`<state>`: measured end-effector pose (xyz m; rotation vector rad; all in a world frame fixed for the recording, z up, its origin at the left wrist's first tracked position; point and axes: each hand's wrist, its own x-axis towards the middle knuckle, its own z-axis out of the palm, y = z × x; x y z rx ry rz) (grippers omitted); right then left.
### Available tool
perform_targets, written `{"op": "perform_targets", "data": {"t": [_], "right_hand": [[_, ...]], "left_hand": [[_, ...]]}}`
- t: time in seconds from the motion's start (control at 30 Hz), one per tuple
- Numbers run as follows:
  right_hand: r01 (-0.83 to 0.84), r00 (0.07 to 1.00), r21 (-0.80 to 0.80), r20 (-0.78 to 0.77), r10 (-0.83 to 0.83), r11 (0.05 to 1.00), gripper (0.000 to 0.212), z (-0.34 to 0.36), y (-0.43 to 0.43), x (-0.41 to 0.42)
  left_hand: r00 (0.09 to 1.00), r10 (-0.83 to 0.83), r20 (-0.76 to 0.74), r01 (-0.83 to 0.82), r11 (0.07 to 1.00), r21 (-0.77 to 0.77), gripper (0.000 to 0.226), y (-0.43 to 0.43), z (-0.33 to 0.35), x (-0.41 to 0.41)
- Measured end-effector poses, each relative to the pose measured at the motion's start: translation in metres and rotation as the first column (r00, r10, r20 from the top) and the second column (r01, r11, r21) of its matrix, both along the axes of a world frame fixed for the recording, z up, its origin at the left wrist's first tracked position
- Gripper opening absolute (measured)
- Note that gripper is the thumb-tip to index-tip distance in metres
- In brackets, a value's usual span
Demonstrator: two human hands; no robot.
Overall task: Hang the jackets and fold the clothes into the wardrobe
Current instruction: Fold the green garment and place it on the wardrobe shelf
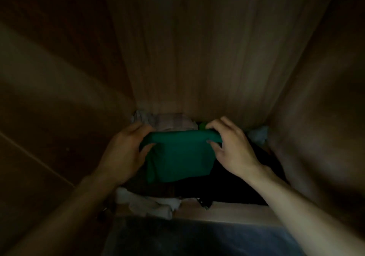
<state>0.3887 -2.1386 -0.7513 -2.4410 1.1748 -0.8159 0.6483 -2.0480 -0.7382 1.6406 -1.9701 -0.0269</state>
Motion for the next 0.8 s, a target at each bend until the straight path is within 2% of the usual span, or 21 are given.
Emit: {"op": "perform_targets", "data": {"t": [0.2,0.33,0.5,0.6,0.67,0.73,0.8], "right_hand": [[0.032,0.993,-0.118,0.118,-0.018,0.993,0.024,-0.079,-0.035,0.005],[0.059,0.986,-0.122,0.163,-0.038,0.991,0.023,-0.117,-0.044,0.005],[-0.041,0.977,0.023,0.212,0.036,0.999,0.022,-0.158,-0.035,0.015],[-0.100,0.960,0.214,0.278,0.037,0.972,0.027,-0.175,-0.034,0.033],[-0.119,0.955,0.285,0.294,0.031,0.951,0.028,-0.184,-0.041,0.051],[-0.118,0.961,0.306,0.274,0.031,0.945,0.027,-0.198,-0.057,0.075],[-0.055,0.985,0.296,0.173,0.003,0.954,0.031,-0.220,-0.078,0.100]], "left_hand": [[0.999,-0.050,0.021,0.052,0.989,-0.135,0.014,-0.042,-0.078,0.010],[0.998,-0.056,0.019,0.059,0.981,-0.184,0.015,-0.054,-0.115,0.012],[0.997,-0.030,-0.069,0.023,0.995,-0.099,0.019,-0.042,-0.150,0.026],[0.999,-0.005,-0.037,0.004,0.999,-0.046,0.026,-0.033,-0.160,0.047],[0.999,0.025,-0.029,-0.026,1.000,-0.012,0.032,-0.034,-0.166,0.062],[0.995,0.094,-0.032,-0.093,0.995,0.028,0.034,-0.047,-0.179,0.079],[0.982,0.190,-0.003,-0.189,0.979,0.071,0.034,-0.070,-0.201,0.097]]}}
